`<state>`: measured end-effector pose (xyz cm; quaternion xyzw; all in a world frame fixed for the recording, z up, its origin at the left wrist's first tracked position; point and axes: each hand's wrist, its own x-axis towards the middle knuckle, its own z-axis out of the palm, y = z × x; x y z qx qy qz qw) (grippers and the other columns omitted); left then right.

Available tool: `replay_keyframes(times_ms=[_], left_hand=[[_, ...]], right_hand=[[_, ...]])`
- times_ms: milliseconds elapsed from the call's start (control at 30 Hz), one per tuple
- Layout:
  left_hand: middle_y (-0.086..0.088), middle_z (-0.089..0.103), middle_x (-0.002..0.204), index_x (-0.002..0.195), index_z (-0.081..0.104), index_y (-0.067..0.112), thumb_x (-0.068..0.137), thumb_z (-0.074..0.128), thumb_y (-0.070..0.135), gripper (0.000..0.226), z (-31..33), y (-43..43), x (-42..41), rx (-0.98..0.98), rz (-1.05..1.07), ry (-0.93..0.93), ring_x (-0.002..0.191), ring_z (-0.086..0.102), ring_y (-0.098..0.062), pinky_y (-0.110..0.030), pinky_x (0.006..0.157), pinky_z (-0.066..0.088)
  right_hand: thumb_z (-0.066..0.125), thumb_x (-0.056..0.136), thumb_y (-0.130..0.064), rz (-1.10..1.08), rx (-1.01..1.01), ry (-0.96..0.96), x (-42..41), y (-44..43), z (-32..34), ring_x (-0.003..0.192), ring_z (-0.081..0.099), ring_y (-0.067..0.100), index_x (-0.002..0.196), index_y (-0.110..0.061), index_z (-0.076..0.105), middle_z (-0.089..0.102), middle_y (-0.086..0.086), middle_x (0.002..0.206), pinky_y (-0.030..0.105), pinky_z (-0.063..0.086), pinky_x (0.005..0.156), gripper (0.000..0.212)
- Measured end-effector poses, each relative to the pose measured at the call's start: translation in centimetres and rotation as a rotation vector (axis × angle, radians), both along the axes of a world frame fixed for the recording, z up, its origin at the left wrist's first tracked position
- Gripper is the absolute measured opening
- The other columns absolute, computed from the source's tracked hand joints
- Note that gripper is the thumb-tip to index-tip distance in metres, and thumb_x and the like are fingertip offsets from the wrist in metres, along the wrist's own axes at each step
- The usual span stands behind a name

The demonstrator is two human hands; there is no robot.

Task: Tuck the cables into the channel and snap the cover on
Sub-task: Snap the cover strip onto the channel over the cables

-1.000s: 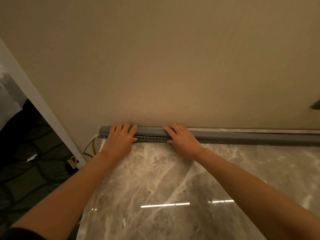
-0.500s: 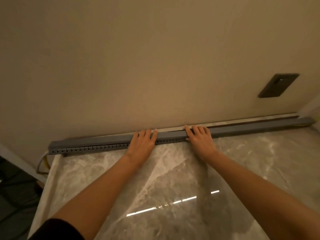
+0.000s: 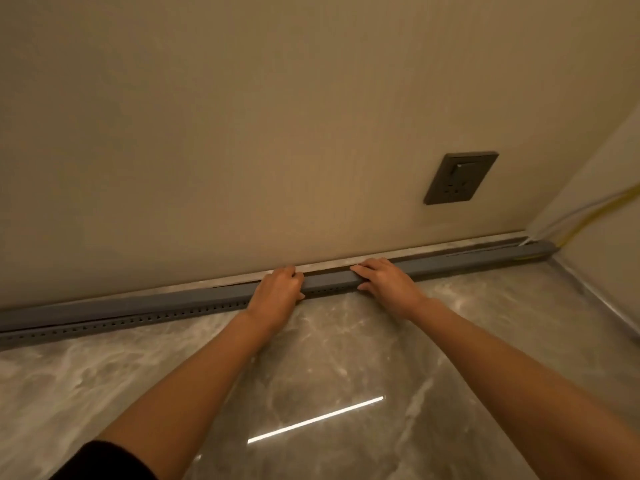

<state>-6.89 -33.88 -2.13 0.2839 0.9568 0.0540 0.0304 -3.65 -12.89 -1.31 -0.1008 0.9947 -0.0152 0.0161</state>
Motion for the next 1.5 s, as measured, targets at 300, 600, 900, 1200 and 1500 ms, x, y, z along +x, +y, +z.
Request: replay_keyframes(times_ms=[300, 600, 900, 1200, 1500], left_hand=[[-0.017, 0.053, 0.118, 0.107, 0.057, 0.001, 0.087, 0.057, 0.015, 0.024, 0.7, 3.6, -0.2, -0.031, 0.192, -0.094, 0.109, 0.051, -0.033, -0.039, 0.087, 0.041], [-0.012, 0.062, 0.065, 0.071, 0.065, 0.004, 0.031, 0.091, 0.001, 0.048, -1.6, 4.8, 1.2, -0.010, 0.251, 0.302, 0.059, 0.059, -0.028, -0.027, 0.050, 0.048], [-0.011, 0.066, 0.073, 0.093, 0.071, 0.002, 0.035, 0.092, 0.003, 0.062, -2.2, 4.6, 1.2, -0.043, 0.207, 0.337, 0.060, 0.065, -0.027, -0.025, 0.054, 0.054], [-0.017, 0.065, 0.075, 0.096, 0.070, -0.001, 0.038, 0.090, -0.003, 0.061, -2.5, 4.4, 0.8, -0.058, 0.219, 0.291, 0.063, 0.064, -0.034, -0.032, 0.057, 0.056], [-0.016, 0.042, 0.133, 0.143, 0.027, 0.006, 0.097, 0.039, 0.014, 0.048, -1.1, 4.7, 0.8, -0.069, 0.219, 0.129, 0.123, 0.041, -0.033, -0.038, 0.103, 0.031]], right_hand=[[0.057, 0.087, -0.036, 0.019, 0.102, -0.076, -2.1, 6.2, 0.8, 0.115, 0.049, 0.029, 0.119, -0.011, 0.057, 0.058, 0.012, 0.120, 0.035, 0.039, 0.092, 0.041], [0.047, 0.094, -0.026, 0.071, 0.046, 0.051, -2.0, 6.4, -1.0, 0.122, 0.042, 0.028, 0.131, -0.007, 0.046, 0.048, 0.011, 0.133, 0.035, 0.033, 0.100, 0.041], [0.064, 0.084, -0.017, 0.041, 0.048, 0.107, -1.4, 6.1, -1.2, 0.103, 0.056, 0.038, 0.116, 0.000, 0.059, 0.056, 0.019, 0.116, 0.040, 0.048, 0.086, 0.037], [0.071, 0.078, -0.026, -0.009, 0.128, 0.123, -1.1, 5.5, -0.9, 0.099, 0.060, 0.032, 0.114, -0.008, 0.063, 0.064, 0.015, 0.107, 0.038, 0.049, 0.088, 0.041], [0.038, 0.097, -0.015, -0.061, 0.118, 0.054, 0.0, 5.8, -1.4, 0.132, 0.036, 0.029, 0.146, -0.013, 0.021, 0.038, 0.012, 0.141, 0.039, 0.025, 0.111, 0.052]])
